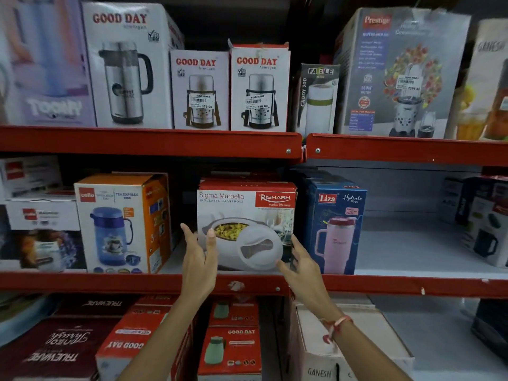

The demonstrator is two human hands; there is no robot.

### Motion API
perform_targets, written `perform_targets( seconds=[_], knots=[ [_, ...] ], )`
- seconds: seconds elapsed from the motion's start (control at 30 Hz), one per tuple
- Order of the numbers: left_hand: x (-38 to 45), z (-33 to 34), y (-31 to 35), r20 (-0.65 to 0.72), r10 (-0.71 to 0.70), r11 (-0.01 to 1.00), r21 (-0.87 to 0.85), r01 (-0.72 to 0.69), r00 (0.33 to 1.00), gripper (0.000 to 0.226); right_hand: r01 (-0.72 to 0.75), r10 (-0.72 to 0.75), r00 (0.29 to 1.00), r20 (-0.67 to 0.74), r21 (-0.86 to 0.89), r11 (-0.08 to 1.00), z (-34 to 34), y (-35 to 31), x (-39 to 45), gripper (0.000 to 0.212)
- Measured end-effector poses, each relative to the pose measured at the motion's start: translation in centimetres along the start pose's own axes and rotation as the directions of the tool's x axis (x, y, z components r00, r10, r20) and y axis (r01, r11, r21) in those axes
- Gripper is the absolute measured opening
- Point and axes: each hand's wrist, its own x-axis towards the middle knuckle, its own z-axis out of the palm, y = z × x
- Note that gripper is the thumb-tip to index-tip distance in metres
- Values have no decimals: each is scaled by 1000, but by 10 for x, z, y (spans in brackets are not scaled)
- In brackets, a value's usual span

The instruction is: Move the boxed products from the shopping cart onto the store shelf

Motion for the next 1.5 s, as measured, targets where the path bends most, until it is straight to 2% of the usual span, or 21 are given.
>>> perform_targets(
  seconds=[0.07,0.13,0.17,0.23,0.27,0.33,0.4,0.47,0.57,0.67,0.77,0.83,0.87,0.93,0.97,1.03,1.1,1.2,1.5],
  knots=[
    [0,3,0,-38,1,1000,21,0,999,81,4,-4,999,49,-4,1000,-4,0,-1,81],
    [-3,11,4,-125,60,994,98,-48,990,74,17,-18,999,37,23,1000,-11,2,-1,79],
    [-5,17,8,-187,129,985,141,-103,974,68,33,-32,999,-20,39,999,-17,3,-1,73],
    [-10,31,17,-253,283,954,177,-244,925,54,68,-56,969,-239,39,997,-30,6,0,58],
    [-12,40,23,-211,338,938,162,-308,917,49,74,-58,932,-359,31,997,-38,9,0,51],
    [-19,64,37,16,379,922,81,-379,925,44,75,-49,846,-530,27,997,-54,16,3,45],
    [-26,92,49,279,316,946,-17,-325,907,49,40,-27,813,-581,9,999,-68,26,6,51],
    [-32,120,57,438,186,982,-79,-169,879,66,-29,20,840,-542,-8,1000,-79,36,10,64],
    [-34,147,64,526,30,995,-101,27,850,81,-43,79,912,-402,96,994,-88,48,11,72],
    [-33,155,65,538,16,994,-103,48,843,85,-38,78,938,-339,125,991,-94,55,10,72],
    [-32,152,63,532,59,994,-105,-3,845,82,-44,53,908,-416,30,999,-94,50,7,69],
    [-30,141,59,433,167,986,-95,-140,886,69,41,-48,883,-467,-26,999,-85,39,3,59],
    [-29,132,57,325,248,969,-70,-238,913,60,92,-99,887,-452,-37,995,-78,32,2,53],
    [-27,110,49,57,393,919,4,-394,918,47,135,-136,931,-337,-27,990,-59,20,1,48],
    [-25,98,43,-68,421,907,34,-419,905,48,118,-115,961,-252,-2,993,-49,16,1,50],
    [-20,74,30,-244,353,935,48,-353,903,54,39,-32,995,-94,75,996,-30,12,3,61],
    [-15,52,16,-295,186,982,18,-189,937,62,-30,30,1000,2,102,994,-15,10,5,69],
    [-9,24,1,-194,-19,999,-53,9,981,78,-64,63,998,25,85,994,-3,8,5,72],
    [-9,-22,-5,51,-72,997,17,71,996,87,-88,86,994,72,22,996,-1,0,5,73]
  ],
)
